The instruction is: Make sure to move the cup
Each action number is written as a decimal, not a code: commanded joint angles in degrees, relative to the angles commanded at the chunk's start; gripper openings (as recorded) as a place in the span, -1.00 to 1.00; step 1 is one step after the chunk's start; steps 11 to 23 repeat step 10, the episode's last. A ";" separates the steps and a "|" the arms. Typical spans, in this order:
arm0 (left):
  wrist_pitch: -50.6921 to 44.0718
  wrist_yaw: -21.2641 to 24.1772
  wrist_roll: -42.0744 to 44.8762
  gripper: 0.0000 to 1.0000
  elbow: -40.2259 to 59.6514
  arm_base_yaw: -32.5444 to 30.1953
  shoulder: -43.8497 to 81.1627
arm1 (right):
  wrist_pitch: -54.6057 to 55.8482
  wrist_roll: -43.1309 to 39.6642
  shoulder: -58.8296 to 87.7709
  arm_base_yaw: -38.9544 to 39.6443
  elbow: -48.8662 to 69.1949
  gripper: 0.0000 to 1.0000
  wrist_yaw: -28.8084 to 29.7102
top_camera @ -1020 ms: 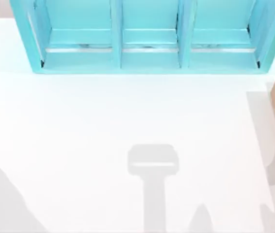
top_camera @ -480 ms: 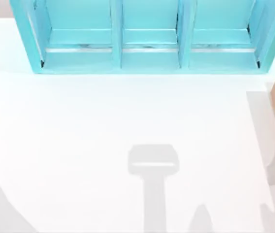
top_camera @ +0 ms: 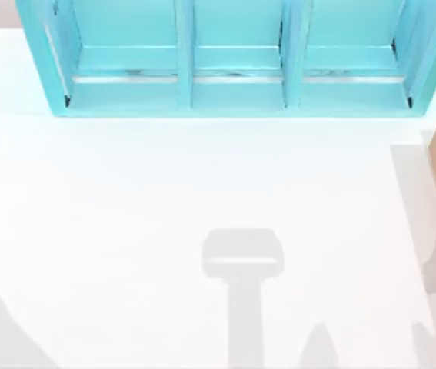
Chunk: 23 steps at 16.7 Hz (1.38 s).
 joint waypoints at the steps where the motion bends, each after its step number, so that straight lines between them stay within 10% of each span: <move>1: 0.00 0.00 0.00 0.51 0.00 0.00 0.00 | 0.00 0.00 0.00 0.00 0.00 1.00 0.00; 5: 0.00 0.00 0.00 1.00 0.00 0.00 0.00 | 0.00 0.00 0.00 0.00 0.00 1.00 0.00; 23: 0.00 0.00 0.00 1.00 0.00 0.00 0.00 | 0.00 0.00 0.00 0.00 0.00 1.00 0.00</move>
